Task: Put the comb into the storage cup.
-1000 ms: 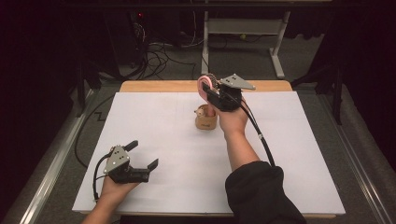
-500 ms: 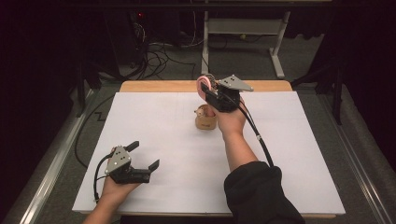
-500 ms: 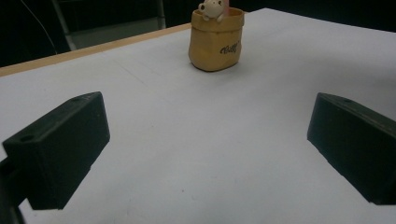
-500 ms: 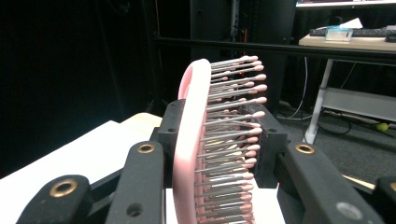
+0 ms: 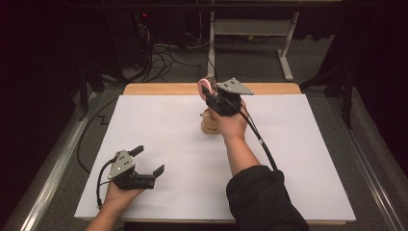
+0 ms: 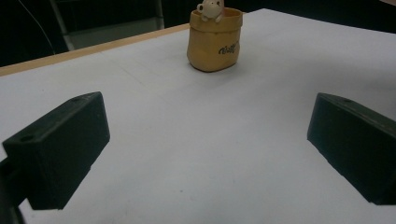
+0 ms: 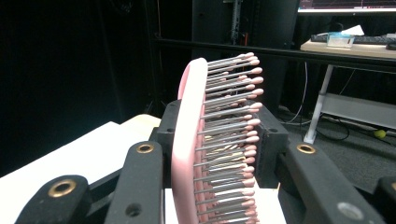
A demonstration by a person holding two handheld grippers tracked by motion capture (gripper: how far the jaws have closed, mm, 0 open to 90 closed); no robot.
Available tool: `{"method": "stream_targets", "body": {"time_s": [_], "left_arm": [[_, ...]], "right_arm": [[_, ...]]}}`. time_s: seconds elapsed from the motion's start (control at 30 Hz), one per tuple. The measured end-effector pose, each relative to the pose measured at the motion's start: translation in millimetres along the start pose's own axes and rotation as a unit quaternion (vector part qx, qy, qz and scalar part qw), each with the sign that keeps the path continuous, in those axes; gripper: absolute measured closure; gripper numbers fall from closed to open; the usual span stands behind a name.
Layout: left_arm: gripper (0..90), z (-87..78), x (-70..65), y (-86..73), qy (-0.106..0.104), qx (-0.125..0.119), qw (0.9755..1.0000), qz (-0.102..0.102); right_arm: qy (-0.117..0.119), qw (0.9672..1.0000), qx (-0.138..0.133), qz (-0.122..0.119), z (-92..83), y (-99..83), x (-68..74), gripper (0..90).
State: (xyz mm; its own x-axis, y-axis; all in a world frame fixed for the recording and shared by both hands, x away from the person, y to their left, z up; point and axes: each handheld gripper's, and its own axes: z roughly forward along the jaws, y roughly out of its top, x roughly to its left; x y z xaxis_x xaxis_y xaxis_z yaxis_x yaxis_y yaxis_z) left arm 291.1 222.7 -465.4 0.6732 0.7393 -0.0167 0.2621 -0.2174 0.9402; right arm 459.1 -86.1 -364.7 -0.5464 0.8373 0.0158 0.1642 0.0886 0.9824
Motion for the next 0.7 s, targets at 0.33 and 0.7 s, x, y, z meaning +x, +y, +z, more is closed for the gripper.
{"method": "stream_targets", "body": {"time_s": [0.33,0.7], "left_arm": [[0.0,-0.2,0.2,0.0,-0.001,0.000,1.0000,-0.001],[0.0,-2.0,0.9,0.4,-0.001,-0.001,1.0000,-0.001]], "right_arm": [[0.006,1.0000,0.000,-0.002,10.9,-1.1,9.6,63.1],[0.014,0.9997,0.012,-0.015,22.1,-1.2,20.8,62.0]]}}
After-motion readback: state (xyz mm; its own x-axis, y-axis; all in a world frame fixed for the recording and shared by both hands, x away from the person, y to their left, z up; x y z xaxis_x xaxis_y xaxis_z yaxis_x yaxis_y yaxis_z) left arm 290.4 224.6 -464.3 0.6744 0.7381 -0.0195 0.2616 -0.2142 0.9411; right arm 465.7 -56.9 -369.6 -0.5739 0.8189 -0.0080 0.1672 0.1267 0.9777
